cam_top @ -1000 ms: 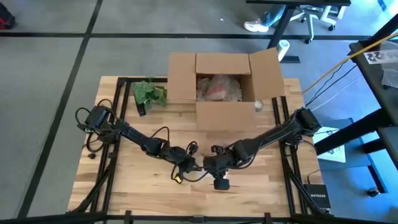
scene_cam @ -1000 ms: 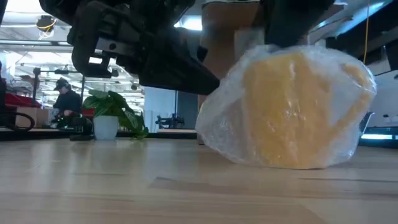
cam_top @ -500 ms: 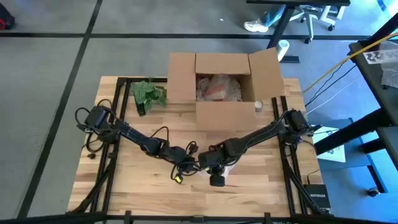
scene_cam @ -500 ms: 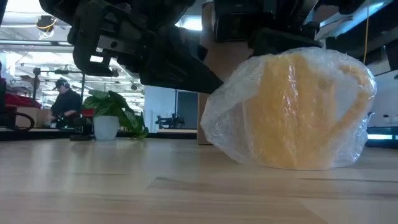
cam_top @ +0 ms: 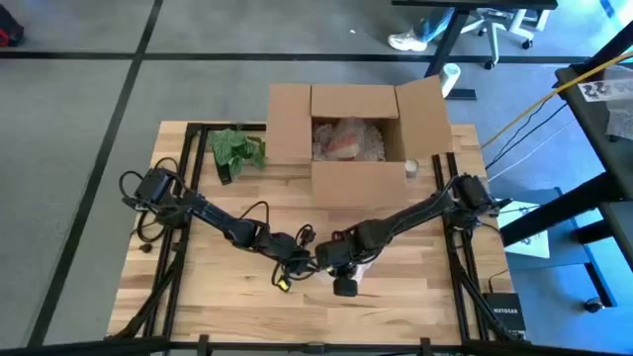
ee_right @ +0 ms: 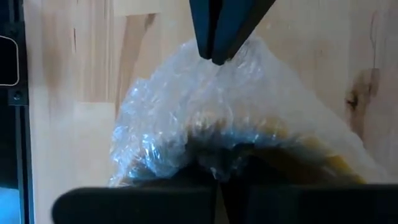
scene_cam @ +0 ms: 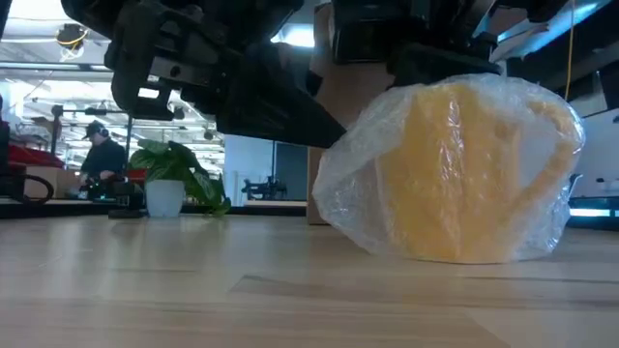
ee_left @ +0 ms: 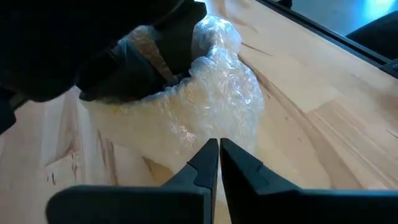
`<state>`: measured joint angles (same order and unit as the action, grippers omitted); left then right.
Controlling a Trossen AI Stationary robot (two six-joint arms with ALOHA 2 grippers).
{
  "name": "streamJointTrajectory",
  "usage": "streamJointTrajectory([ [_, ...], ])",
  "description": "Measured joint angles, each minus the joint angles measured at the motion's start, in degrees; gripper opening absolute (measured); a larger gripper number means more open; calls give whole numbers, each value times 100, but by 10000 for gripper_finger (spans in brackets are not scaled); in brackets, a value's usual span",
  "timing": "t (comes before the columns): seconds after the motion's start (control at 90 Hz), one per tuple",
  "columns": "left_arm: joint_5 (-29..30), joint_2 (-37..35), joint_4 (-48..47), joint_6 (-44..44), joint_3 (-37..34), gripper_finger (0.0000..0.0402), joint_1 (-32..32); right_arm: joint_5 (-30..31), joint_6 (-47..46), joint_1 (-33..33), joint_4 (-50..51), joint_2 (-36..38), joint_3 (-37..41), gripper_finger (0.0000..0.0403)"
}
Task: Wrap mug
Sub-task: Wrap the yellow mug with the bubble wrap
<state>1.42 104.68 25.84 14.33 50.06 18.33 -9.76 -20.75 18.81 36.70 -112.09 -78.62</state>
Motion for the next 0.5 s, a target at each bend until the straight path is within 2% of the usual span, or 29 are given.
streamJointTrajectory([
  [0.133,-10,0,-5,-2,0,0,4,-37,110,70,121,56,-107,15],
  [0.4,-119,0,-44,-22,-2,0,2,57,-132,102,246,247,-181,92],
  [0.5,-112,0,-68,-24,-2,0,2,133,-155,105,365,356,-185,109],
])
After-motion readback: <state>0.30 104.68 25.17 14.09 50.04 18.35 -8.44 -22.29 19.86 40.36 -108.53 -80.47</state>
